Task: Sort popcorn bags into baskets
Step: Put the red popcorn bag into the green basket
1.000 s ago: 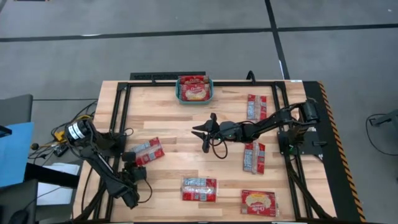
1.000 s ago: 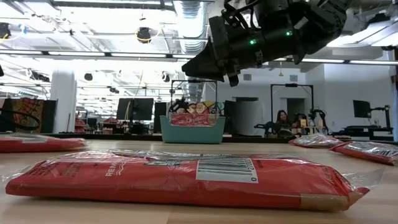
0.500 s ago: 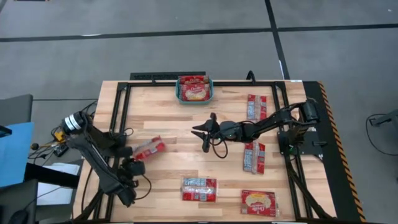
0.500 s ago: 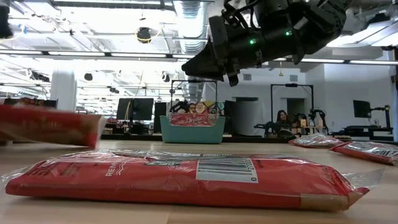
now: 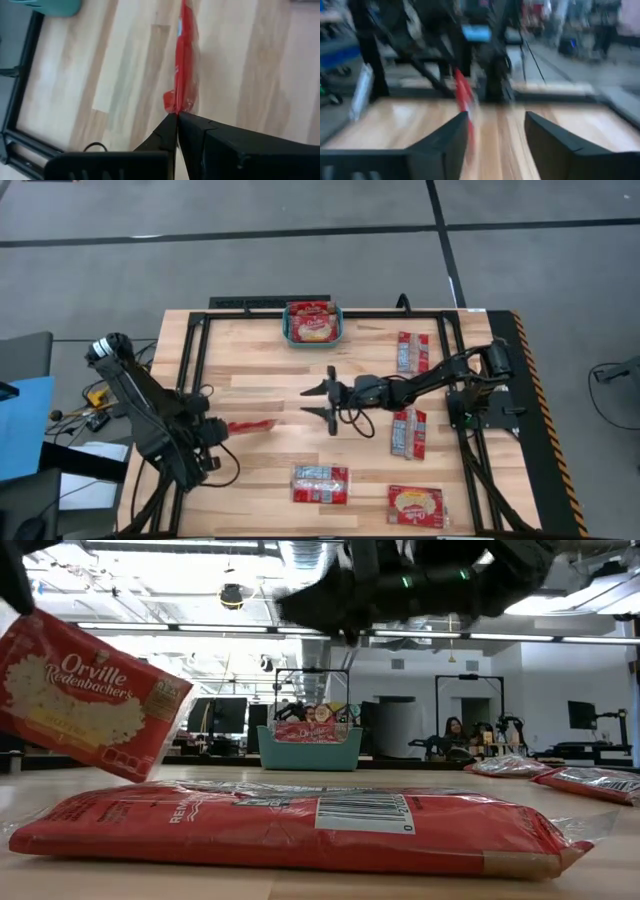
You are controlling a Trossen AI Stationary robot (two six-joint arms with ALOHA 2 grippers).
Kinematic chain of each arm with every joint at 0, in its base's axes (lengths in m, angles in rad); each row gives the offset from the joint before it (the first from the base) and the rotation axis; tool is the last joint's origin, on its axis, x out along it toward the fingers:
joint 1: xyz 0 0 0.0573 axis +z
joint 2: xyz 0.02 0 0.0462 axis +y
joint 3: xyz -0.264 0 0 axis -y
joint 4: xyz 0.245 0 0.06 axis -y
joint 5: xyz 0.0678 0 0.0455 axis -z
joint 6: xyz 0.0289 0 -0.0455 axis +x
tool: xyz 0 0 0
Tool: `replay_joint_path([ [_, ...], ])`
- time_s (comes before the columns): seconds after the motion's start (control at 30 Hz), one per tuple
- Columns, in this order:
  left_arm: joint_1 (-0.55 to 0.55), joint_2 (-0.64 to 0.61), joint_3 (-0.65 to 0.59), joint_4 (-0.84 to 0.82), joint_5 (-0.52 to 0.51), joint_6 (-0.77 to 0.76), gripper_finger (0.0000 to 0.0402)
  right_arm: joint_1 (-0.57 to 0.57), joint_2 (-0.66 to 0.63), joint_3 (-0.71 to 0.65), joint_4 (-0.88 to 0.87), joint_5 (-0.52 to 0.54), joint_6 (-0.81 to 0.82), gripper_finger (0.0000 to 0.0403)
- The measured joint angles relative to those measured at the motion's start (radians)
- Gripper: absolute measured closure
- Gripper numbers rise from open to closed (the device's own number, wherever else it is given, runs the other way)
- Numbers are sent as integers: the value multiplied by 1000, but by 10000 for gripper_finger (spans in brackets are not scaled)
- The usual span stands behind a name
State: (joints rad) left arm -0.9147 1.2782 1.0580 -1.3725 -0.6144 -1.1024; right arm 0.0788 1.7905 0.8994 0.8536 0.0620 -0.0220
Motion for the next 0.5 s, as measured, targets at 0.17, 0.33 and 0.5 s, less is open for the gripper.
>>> replay_joint_path([
  [0.17,42,-22,1,1,-2,38,401,-15,132,223,-84,-42,-20,141],
  [0.33,70,-21,1,3,0,44,401,-42,293,469,-227,-198,-5,153],
  [0.5,73,-21,1,5,-1,48,401,-60,433,653,-384,-232,-5,171],
])
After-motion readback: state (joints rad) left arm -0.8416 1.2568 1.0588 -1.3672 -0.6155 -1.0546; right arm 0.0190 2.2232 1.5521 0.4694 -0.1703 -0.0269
